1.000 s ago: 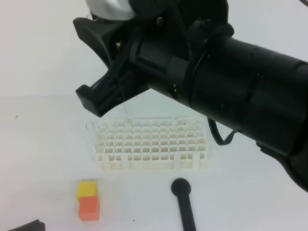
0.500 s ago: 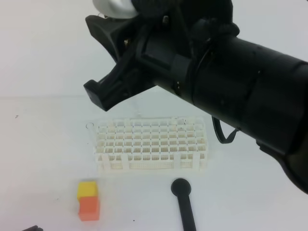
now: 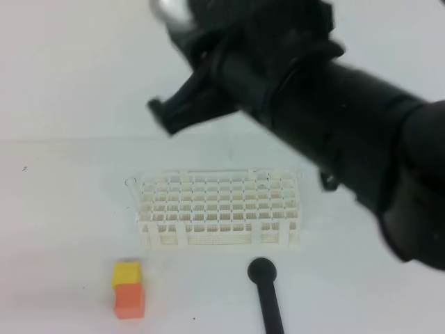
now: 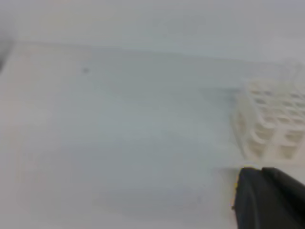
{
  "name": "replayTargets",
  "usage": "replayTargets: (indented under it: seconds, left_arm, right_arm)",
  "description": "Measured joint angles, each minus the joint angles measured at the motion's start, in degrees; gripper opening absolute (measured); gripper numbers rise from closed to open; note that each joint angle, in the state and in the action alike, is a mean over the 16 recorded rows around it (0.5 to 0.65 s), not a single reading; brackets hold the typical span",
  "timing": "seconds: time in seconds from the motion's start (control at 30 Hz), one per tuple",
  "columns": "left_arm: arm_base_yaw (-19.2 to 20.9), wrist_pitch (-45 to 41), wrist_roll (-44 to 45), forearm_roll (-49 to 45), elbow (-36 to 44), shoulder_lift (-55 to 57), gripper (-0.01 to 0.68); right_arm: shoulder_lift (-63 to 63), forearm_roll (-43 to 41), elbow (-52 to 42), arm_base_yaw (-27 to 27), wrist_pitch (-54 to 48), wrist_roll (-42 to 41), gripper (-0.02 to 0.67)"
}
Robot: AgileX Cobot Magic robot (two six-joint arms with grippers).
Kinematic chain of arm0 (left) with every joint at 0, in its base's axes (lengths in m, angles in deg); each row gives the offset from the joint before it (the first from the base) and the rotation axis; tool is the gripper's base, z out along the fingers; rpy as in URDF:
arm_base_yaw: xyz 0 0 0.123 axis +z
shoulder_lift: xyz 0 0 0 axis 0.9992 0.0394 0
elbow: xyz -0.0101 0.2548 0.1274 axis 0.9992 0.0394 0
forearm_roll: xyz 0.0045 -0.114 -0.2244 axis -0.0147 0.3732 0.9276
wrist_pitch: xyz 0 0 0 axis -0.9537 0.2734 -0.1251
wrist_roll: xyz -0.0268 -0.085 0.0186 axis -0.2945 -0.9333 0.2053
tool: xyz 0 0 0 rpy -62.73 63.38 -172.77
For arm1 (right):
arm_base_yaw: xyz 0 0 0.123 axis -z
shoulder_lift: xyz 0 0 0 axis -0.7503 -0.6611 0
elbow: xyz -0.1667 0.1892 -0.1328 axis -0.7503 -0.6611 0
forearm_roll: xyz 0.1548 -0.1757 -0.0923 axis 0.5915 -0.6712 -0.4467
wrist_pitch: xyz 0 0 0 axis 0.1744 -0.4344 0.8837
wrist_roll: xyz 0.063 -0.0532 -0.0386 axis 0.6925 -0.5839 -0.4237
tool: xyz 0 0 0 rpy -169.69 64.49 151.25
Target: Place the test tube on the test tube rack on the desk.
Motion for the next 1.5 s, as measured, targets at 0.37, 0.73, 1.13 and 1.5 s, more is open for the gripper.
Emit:
replayTargets:
  seconds: [0.37, 0.73, 1.13, 1.5]
  left_arm:
    - [17.2, -1.0, 0.5, -0.7, 0.0, -3.3, -0.001]
    - [19.7, -1.1, 2.0, 2.1, 0.0, -3.6, -0.001]
    - [19.8, 9.4, 15.7, 16.0, 6.3, -3.6, -0.001]
    - [19.8, 19.8, 22.7, 21.8, 15.2, -3.6, -0.001]
  right_arm:
    - [8.0, -44.2, -2.7, 3.4, -14.7, 41.7, 0.126]
    - [9.4, -70.3, -3.7, 9.1, -29.1, 67.1, 0.126]
    - [5.2, -91.5, -7.8, 13.2, -24.4, 93.5, 0.126]
    - [-9.8, -83.9, -10.5, 13.3, -3.3, 90.3, 0.126]
